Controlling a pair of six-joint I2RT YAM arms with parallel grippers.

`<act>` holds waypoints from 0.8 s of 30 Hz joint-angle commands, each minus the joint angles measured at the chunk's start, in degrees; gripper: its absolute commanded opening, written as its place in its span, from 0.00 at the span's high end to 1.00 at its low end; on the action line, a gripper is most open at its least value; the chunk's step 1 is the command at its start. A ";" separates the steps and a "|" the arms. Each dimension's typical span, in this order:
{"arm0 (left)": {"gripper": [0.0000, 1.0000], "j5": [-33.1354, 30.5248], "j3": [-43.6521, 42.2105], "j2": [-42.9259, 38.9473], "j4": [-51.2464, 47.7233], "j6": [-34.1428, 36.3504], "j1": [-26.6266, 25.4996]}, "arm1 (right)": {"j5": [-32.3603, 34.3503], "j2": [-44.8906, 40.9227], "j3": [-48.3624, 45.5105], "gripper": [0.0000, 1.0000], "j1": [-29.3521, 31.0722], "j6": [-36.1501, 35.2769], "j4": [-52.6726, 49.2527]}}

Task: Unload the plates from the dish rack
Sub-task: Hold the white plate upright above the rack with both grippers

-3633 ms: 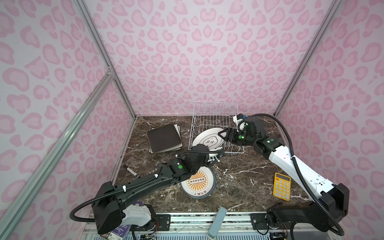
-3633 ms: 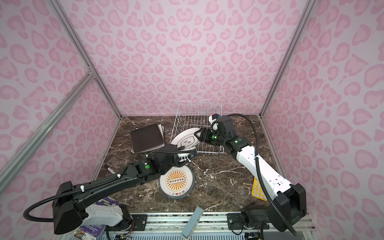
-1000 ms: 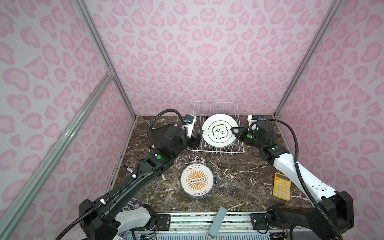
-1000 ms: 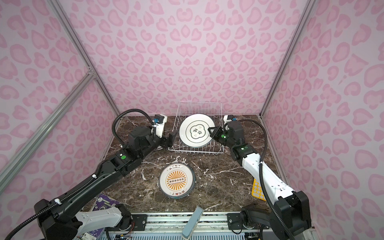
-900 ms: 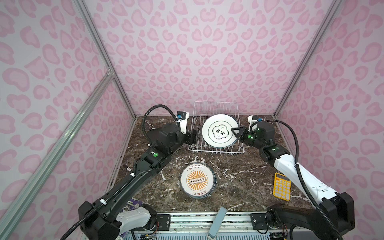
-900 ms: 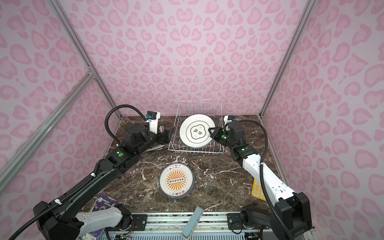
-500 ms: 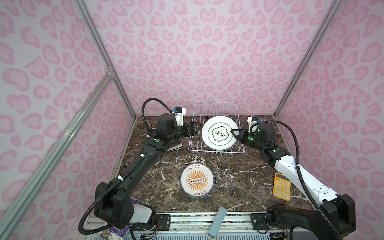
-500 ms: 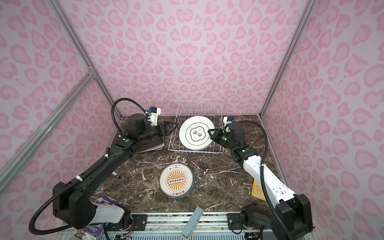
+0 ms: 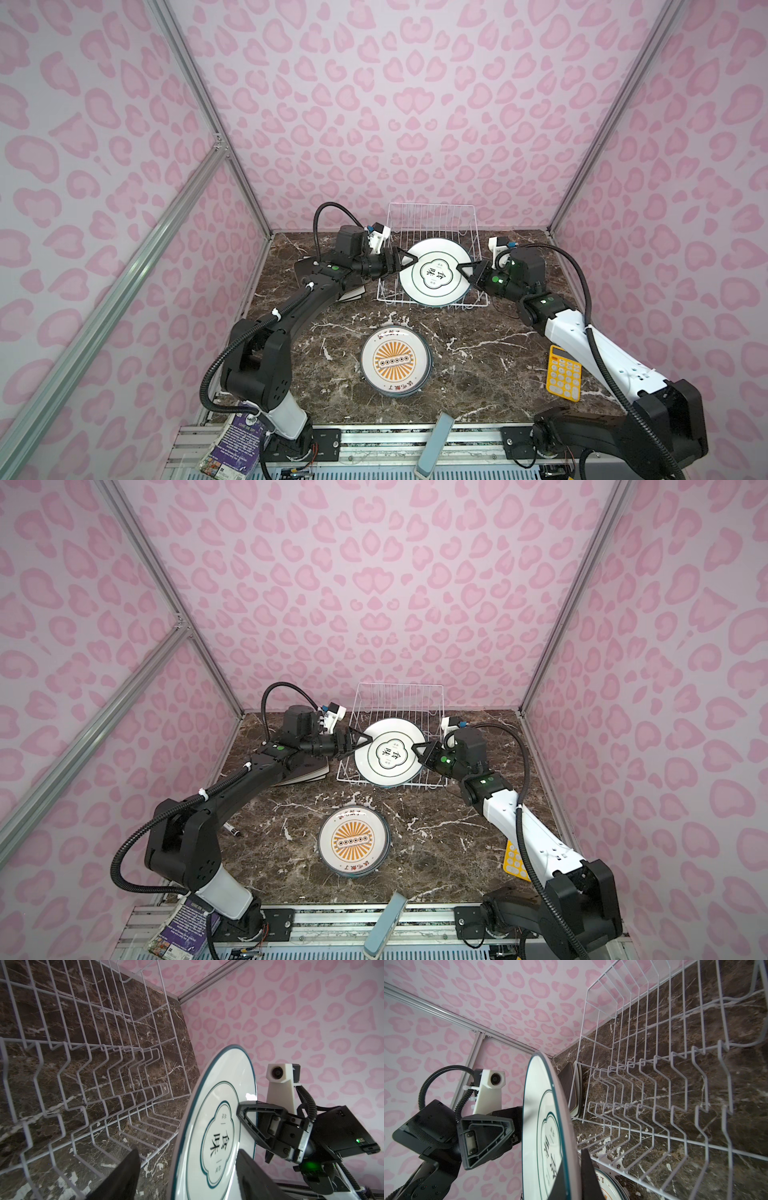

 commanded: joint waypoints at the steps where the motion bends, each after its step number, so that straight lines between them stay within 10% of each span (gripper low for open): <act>1: 0.32 2.62 0.84 0.47 1.41 -0.13 -0.39 | -1.76 1.00 -0.09 1.00 0.08 0.17 4.95; 24: 0.95 3.61 -0.21 0.12 0.95 -1.03 -0.49 | -4.19 4.20 -0.65 0.98 0.00 0.89 8.78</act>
